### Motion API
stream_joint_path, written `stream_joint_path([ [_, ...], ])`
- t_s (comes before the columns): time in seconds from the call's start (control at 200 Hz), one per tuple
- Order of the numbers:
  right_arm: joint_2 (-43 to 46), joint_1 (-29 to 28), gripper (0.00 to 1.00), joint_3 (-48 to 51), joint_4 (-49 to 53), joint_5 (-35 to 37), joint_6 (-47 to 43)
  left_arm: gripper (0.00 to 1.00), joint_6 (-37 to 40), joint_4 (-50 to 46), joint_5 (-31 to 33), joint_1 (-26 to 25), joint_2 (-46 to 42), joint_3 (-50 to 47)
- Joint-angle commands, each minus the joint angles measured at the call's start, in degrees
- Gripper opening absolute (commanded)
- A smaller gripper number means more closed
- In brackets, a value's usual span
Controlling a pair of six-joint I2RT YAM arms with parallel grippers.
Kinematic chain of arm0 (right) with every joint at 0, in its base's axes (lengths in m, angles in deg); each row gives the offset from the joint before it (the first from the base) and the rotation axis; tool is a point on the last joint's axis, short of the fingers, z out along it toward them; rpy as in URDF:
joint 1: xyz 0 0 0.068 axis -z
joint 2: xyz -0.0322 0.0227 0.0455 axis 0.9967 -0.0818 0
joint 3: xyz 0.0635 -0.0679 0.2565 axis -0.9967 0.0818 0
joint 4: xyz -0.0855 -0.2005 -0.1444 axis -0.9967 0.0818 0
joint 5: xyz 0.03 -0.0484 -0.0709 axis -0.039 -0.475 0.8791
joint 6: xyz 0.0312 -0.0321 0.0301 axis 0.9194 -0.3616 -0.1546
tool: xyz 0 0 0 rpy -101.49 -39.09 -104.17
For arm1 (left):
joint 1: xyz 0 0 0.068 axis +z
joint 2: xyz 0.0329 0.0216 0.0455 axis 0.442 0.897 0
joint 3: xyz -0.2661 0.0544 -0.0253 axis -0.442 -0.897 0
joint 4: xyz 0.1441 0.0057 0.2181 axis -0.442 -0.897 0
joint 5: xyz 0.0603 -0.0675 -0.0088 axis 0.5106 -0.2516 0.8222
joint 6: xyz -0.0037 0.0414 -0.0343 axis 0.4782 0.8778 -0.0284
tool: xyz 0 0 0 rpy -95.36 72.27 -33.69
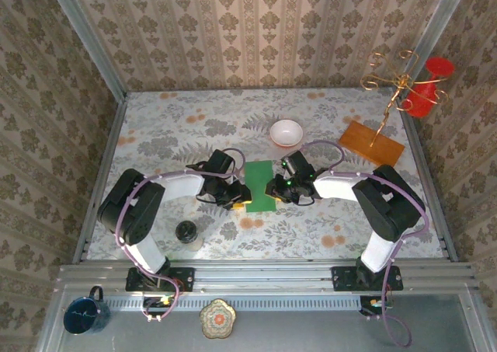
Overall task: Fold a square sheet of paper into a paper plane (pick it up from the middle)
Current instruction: Third fold the triangle at the center of the table.
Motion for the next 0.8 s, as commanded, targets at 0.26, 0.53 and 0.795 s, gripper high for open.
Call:
stream_joint_path([
  [0.26,-1.61,0.15,0.30,1.88,2.97,0.94,-0.22,0.32,0.03,3.02,-3.69,-0.37,1.71,1.01],
  [0.53,-1.27,0.15,0.30,1.92,3.25,1.38,-0.30,0.32,-1.92,9.34,-5.38,1.86,0.92,-0.80],
  [0.795,-0.85,0.15,0.30,2.09,3.27,1.72,-0.39,0.29,-1.63,9.71,-8.15,4.15,2.36,-0.13],
])
